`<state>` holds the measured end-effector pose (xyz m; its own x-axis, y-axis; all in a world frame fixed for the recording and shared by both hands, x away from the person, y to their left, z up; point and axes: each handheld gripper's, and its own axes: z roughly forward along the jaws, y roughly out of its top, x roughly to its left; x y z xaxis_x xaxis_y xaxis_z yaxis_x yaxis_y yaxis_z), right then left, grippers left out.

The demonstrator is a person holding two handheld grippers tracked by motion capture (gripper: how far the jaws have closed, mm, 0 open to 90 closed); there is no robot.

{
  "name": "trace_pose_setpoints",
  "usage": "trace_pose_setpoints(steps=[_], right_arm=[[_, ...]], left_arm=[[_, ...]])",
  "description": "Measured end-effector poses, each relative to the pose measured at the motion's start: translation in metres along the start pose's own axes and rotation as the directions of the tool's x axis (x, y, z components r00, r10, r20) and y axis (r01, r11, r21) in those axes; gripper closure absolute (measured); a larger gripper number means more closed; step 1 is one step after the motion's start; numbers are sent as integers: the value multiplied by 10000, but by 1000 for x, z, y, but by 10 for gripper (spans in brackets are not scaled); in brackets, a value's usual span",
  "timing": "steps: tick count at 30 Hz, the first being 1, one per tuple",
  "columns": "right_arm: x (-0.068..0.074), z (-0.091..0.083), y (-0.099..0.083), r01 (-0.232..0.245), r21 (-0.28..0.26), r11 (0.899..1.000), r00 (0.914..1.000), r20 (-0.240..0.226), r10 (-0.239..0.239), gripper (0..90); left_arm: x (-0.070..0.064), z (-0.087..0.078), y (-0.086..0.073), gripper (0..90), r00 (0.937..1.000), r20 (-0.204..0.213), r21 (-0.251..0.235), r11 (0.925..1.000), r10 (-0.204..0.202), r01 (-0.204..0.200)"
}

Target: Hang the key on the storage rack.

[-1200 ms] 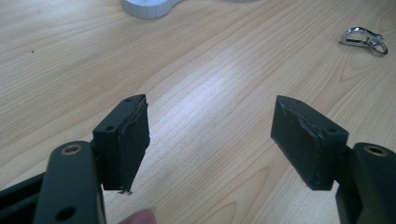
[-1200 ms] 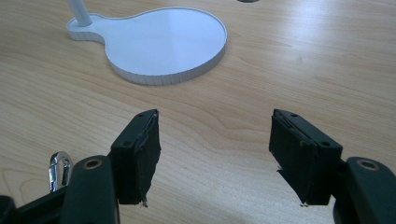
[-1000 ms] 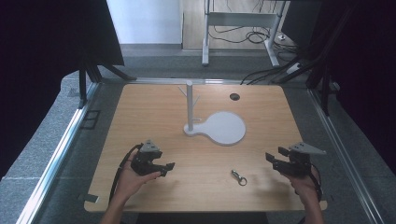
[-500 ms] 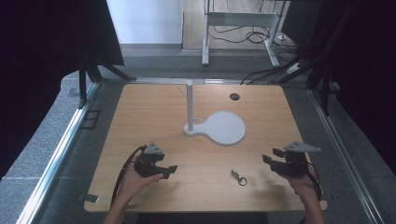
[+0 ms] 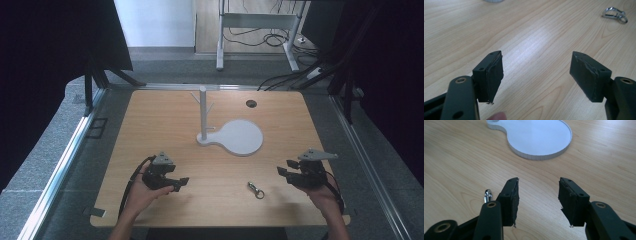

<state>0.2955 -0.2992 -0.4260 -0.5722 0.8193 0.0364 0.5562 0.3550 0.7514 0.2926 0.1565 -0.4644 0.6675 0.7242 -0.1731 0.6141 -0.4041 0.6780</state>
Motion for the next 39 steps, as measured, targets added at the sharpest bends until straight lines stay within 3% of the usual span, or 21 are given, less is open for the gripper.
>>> trace_pose_setpoints(steps=[10,21,26,27,39], right_arm=[[4,0,13,246,791,9966,9986,-488,-208,563],[23,9,27,854,1339,9873,9925,-980,-725,584],[34,21,30,1208,1831,9756,9872,-1254,-987,596],[38,26,31,1383,2032,9693,9845,-1347,-1123,598],[48,39,31,1767,2752,9450,9771,-1651,-1346,623]], left_arm=[[4,-1,0,278,9999,110,12,9999,-117,117],[3,-1,0,278,9998,183,12,10000,-36,36],[2,-1,0,278,9998,190,49,10000,1,-2],[3,-1,0,278,9998,185,37,10000,-6,5],[2,0,0,278,9996,276,122,9999,57,-61]])
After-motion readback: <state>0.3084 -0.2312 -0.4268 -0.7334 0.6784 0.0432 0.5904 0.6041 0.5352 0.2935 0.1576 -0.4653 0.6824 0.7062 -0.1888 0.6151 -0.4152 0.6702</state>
